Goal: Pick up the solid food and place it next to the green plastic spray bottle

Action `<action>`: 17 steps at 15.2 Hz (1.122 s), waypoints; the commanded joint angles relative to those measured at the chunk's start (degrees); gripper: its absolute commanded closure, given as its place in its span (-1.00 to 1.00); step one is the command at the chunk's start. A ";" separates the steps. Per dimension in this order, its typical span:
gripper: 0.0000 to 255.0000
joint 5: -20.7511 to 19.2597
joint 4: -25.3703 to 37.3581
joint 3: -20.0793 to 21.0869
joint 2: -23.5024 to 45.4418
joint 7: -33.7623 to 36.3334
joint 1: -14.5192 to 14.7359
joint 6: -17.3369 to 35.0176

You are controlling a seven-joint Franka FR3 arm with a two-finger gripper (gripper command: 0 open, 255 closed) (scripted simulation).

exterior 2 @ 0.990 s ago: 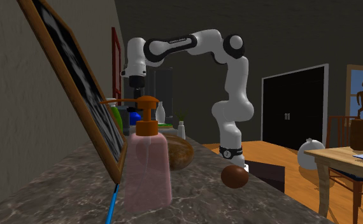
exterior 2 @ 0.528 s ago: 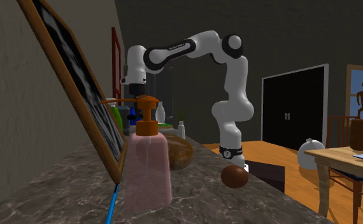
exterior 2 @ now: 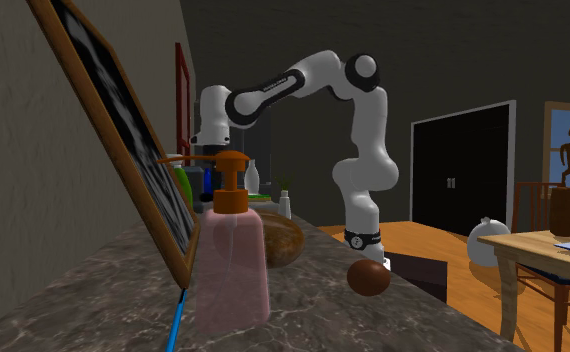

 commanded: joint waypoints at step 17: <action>1.00 2.24 -5.97 -0.72 6.87 -1.73 0.07 12.58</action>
